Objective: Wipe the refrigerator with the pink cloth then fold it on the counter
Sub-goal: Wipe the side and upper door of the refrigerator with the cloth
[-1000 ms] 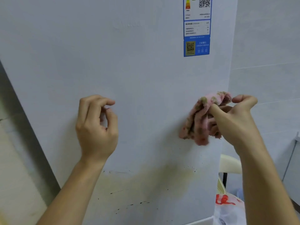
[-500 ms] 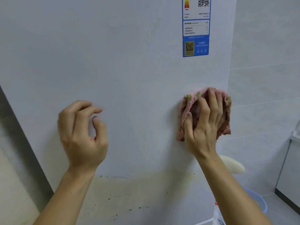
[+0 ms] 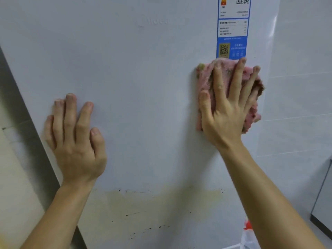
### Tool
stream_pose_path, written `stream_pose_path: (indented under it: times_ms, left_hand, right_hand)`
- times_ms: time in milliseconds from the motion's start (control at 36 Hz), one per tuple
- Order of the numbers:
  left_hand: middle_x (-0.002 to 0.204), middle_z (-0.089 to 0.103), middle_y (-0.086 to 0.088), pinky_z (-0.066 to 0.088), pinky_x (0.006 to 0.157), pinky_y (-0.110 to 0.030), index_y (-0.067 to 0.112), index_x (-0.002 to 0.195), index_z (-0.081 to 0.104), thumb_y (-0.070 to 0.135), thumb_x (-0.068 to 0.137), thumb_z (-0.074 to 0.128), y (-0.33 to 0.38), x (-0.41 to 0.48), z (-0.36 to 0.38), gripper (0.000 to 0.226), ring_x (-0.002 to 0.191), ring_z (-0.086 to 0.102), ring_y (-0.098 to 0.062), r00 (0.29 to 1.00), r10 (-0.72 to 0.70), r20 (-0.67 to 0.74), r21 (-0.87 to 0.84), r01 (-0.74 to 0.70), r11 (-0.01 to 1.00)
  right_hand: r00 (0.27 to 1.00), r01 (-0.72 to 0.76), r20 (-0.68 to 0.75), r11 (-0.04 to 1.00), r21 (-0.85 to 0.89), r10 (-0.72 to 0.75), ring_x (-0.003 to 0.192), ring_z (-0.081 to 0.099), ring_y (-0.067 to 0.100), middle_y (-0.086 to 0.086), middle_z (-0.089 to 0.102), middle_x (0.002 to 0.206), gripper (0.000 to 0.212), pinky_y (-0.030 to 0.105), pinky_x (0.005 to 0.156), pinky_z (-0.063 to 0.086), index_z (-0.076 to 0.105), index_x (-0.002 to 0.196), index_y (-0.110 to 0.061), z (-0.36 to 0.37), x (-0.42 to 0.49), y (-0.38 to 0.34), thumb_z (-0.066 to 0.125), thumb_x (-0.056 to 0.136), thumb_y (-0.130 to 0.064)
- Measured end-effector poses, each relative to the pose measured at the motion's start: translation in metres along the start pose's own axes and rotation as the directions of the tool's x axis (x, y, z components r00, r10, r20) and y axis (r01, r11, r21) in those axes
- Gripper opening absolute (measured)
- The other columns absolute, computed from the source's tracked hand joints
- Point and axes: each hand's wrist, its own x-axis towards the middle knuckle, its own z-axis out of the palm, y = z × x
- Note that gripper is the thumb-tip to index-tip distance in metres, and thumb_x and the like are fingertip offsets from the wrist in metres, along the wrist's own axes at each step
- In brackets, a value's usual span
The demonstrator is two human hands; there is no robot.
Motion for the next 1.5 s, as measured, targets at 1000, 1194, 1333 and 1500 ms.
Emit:
stream_pose_path:
  times_ms: [1000,1194,1333,1500]
  left_hand:
    - [0.165,0.04,-0.016,0.026,0.124,-0.064,0.015,0.158,0.047,0.032,0.105,0.049,0.026,-0.008,0.014,0.055,0.156,0.032,-0.039,1.0,0.016,0.002,0.009,-0.016,1.0]
    - [0.166,0.04,-0.016,0.026,0.124,-0.063,0.015,0.158,0.047,0.033,0.105,0.048,0.026,-0.009,0.014,0.056,0.156,0.032,-0.038,1.0,0.019,-0.007,0.014,-0.019,1.0]
    - [0.166,0.04,-0.016,0.024,0.125,-0.062,0.016,0.158,0.046,0.033,0.106,0.047,0.027,-0.009,0.014,0.055,0.156,0.032,-0.038,1.0,0.014,-0.01,0.015,-0.014,1.0]
    - [0.165,0.04,-0.015,0.023,0.126,-0.061,0.015,0.157,0.048,0.031,0.106,0.048,0.028,-0.008,0.014,0.054,0.156,0.032,-0.038,1.0,0.017,-0.015,0.002,-0.017,1.0]
  right_hand:
    - [0.955,-0.214,0.214,0.976,0.023,0.205,0.161,-0.011,0.039,0.002,-0.016,0.174,0.063,0.067,0.126,-0.001,-0.003,0.166,-0.044,-0.006,-0.183,0.081,0.019,0.109,-0.058]
    - [0.994,-0.054,0.098,0.999,-0.003,0.055,0.158,0.003,0.049,0.026,0.011,0.172,0.062,0.057,0.129,0.0,0.02,0.167,-0.028,-0.007,-0.055,0.063,0.029,0.111,-0.052]
    - [0.989,-0.151,0.017,0.988,0.046,0.15,0.16,0.003,0.046,0.022,0.012,0.173,0.062,0.059,0.129,0.002,0.03,0.165,-0.022,-0.005,0.003,0.031,0.034,0.109,-0.05]
    - [0.999,-0.024,0.049,1.0,0.009,0.024,0.158,0.012,0.052,0.023,0.016,0.172,0.06,0.067,0.126,0.01,0.026,0.165,-0.026,0.01,-0.101,0.014,0.034,0.111,-0.05]
